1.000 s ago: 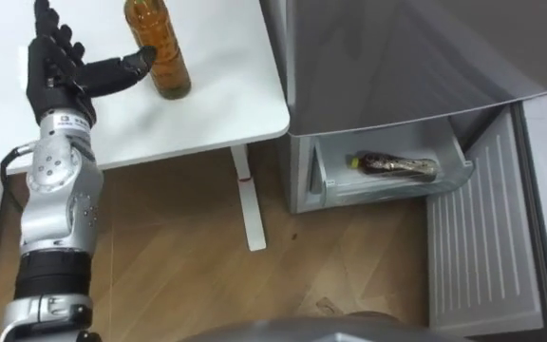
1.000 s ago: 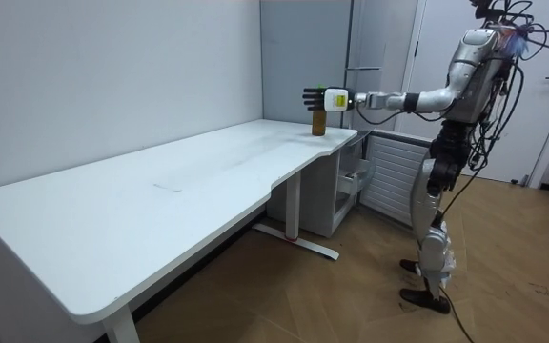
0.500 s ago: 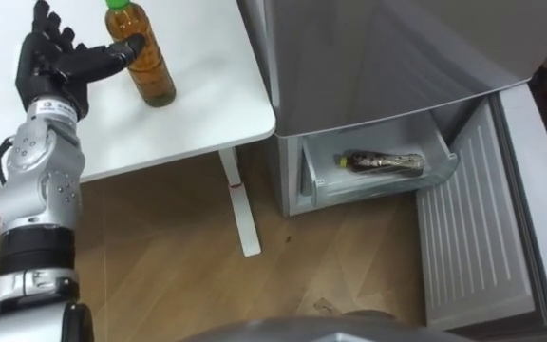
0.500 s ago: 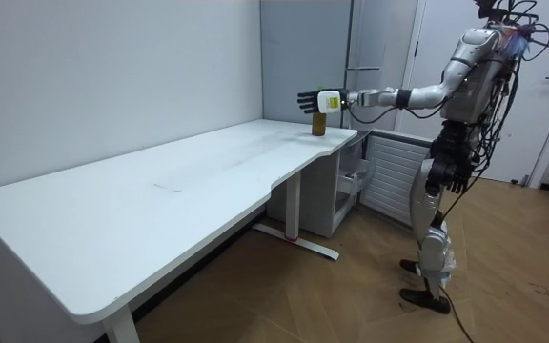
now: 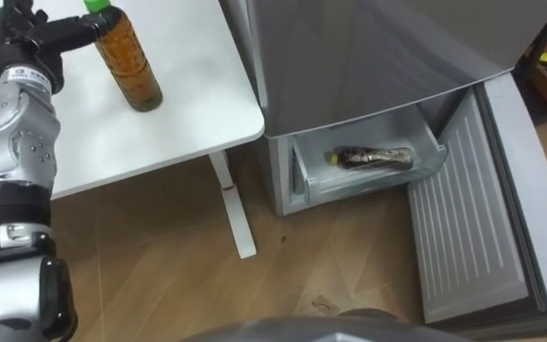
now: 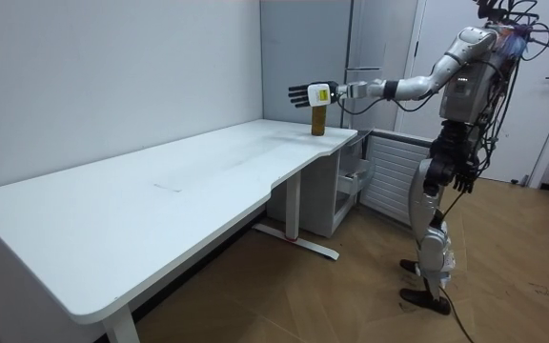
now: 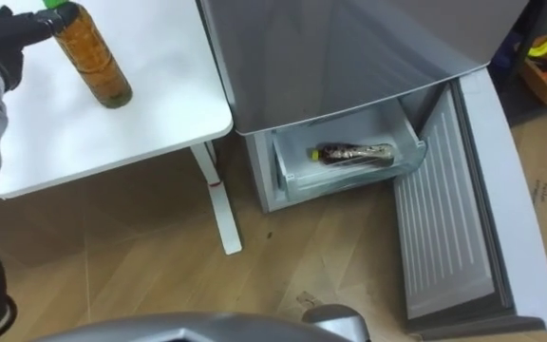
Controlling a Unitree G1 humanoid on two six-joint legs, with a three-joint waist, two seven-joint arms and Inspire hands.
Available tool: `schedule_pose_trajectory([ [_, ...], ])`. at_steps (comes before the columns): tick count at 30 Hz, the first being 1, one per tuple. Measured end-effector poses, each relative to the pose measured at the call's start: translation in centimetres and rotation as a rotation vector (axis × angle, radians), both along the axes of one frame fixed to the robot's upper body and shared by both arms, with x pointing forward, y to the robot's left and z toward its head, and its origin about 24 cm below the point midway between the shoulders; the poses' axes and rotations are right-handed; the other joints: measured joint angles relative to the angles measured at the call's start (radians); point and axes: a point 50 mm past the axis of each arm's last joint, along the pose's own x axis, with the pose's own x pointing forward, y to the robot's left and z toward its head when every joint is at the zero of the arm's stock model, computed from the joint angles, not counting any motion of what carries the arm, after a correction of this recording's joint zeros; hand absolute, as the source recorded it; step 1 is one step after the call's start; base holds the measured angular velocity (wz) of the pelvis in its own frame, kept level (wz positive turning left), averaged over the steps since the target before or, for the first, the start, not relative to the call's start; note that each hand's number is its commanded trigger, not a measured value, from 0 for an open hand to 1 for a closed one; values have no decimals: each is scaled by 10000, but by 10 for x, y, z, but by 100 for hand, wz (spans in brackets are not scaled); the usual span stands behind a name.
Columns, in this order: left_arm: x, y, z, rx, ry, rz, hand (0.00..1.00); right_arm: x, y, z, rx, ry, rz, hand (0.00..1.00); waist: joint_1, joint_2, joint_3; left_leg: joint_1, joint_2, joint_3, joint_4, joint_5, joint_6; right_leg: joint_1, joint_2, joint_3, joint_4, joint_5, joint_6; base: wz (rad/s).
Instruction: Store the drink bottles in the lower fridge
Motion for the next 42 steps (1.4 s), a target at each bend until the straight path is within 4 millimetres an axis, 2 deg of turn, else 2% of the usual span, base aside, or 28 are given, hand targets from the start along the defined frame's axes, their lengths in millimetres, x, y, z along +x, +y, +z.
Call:
schedule_pose_trajectory([
  [5, 0, 1, 1, 59, 26, -89, 0, -1, -5, 2, -140, 19, -114, 0, 11, 92, -59, 7, 4, 3, -4, 0, 0, 4, 4, -4, 6, 2, 1, 0],
  [11, -1, 8, 6, 661, 98, -136, 0, -1, -9, 3, -406, 56, -179, 0, 22, 83, -56, 34, 4, 10, 0, 0, 1, 10, 6, 28, 15, 2, 1, 0],
  [21, -1, 8, 6, 1054, 319, -377, 0, -11, -9, 4, -238, 330, -462, 0, -237, -80, 46, -62, 5, 7, 8, 1, 2, -4, -7, -42, -23, 1, 4, 2],
  [33, 1, 8, 7, 1238, 418, -540, 0, -12, -7, 3, -89, 383, -540, 0, -351, -401, 4, -76, 3, 25, 47, 1, 1, -5, -18, -22, -44, 2, 3, 0],
  [42, 1, 7, 3, 1189, 566, -734, 0, -20, -6, 4, -35, 545, -635, 0, -551, -418, 6, -113, 99, 43, 142, -1, -2, 12, -31, -27, -36, 14, -12, 0],
])
